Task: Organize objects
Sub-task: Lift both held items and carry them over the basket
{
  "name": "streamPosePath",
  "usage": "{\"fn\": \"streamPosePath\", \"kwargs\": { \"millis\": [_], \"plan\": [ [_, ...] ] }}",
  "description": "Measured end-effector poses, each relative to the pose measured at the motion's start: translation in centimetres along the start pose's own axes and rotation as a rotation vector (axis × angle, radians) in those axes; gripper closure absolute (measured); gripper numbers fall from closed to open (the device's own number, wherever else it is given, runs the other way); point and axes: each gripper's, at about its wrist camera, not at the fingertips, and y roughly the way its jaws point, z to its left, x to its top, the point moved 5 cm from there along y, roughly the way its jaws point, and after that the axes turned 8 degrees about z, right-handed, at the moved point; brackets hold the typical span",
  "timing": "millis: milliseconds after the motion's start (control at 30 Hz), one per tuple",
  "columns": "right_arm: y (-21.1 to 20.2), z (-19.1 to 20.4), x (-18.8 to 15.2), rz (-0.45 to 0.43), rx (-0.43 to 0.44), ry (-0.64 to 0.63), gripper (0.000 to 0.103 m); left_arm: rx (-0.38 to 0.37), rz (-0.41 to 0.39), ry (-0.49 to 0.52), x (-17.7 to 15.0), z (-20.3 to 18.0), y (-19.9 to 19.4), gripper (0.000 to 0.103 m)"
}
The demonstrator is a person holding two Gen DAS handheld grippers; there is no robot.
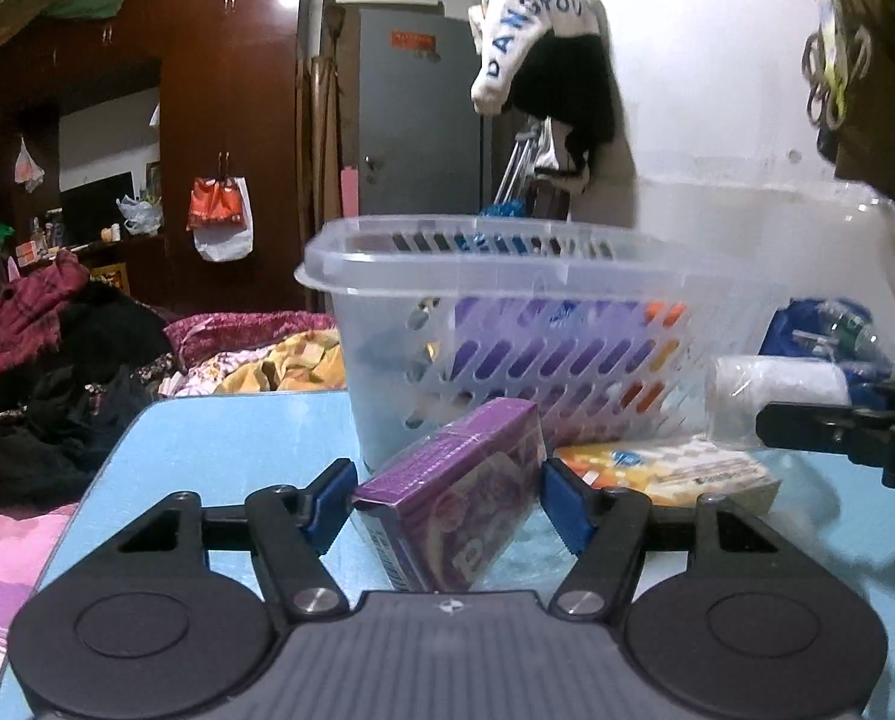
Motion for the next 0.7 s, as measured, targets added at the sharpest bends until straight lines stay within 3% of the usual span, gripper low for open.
{"fn": "streamPosePath", "kwargs": {
  "millis": [500, 700],
  "plan": [
    [-5.1, 0.5, 1.0, -0.153, 0.018, -0.016, 0.045, -0.056, -0.126, -0.031, 1.2, 0.2, -5.0, 0.033],
    [-6.5, 0.7, 4.6, -0.223, -0.02, -0.052, 0.045, -0.034, -0.22, -0.021, 6.4, 0.4, -7.5, 0.033]
  ]
}}
